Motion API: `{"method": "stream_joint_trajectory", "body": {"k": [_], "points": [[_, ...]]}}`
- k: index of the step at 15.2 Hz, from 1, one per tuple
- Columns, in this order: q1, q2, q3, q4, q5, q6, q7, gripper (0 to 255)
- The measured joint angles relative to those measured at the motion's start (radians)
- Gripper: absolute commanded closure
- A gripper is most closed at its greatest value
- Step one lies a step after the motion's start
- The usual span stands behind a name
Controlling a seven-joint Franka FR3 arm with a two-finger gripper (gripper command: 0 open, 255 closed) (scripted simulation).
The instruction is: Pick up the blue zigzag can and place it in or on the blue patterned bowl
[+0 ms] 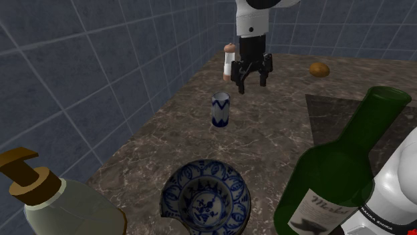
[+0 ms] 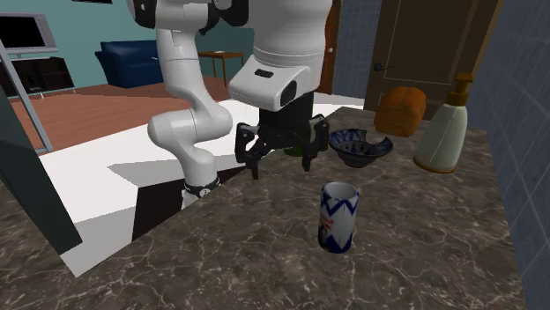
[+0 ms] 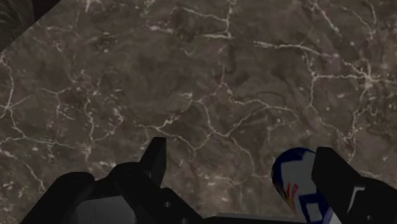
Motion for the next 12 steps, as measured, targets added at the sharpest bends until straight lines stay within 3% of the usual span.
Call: {"method": "stream_joint_trajectory", "body": {"k": [9,12], "points": [[0.04,0.32,0.05,0.33,0.035,-0.016,0.149,0],[0.045,0.337,0.053,0.321,0.037,0.012,0.158,0]]}}
